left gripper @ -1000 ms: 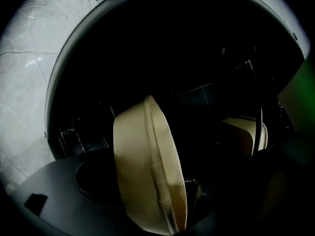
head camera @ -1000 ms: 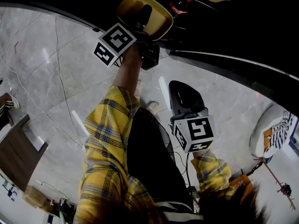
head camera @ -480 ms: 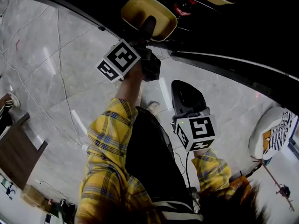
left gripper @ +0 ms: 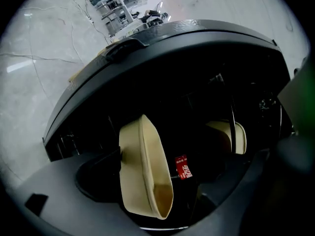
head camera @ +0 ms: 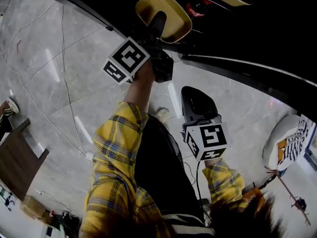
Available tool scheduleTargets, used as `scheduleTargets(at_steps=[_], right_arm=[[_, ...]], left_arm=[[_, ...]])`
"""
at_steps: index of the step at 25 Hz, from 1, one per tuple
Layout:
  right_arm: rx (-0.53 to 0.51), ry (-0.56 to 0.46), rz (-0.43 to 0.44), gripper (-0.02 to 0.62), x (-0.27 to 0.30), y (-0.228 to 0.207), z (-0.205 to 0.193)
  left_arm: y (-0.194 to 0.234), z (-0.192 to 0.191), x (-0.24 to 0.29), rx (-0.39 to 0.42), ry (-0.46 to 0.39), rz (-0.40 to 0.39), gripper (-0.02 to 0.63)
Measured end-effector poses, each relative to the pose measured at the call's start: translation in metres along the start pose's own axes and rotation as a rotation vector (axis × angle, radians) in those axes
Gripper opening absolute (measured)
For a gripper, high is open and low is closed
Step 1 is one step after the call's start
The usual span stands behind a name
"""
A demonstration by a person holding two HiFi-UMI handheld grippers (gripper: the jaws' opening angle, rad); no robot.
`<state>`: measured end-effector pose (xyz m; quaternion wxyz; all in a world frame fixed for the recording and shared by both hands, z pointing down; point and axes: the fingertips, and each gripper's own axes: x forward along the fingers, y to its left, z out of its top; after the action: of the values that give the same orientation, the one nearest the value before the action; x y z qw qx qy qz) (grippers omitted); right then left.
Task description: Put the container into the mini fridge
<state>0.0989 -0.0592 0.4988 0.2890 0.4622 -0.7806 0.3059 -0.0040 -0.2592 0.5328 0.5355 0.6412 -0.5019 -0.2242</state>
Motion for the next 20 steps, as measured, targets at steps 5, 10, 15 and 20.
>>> scheduleTargets(at_steps=[5,10,15,20], right_arm=[[-0.008,-0.016,-0.004,0.028,0.006,-0.004,0.003],[-0.027,-0.018,-0.008,0.028,0.018,-0.011,0.005],[-0.036,-0.021,-0.011,0.028,0.027,-0.016,0.009],[-0.036,-0.017,-0.011,0.028,0.03,-0.017,0.009]], left_arm=[[-0.004,0.001,0.003,0.022,0.018,-0.012,0.408],[-0.001,0.003,0.004,0.029,0.029,-0.021,0.408],[0.002,0.002,0.0,0.065,0.048,-0.025,0.408],[0.002,0.001,-0.01,0.139,0.061,-0.025,0.408]])
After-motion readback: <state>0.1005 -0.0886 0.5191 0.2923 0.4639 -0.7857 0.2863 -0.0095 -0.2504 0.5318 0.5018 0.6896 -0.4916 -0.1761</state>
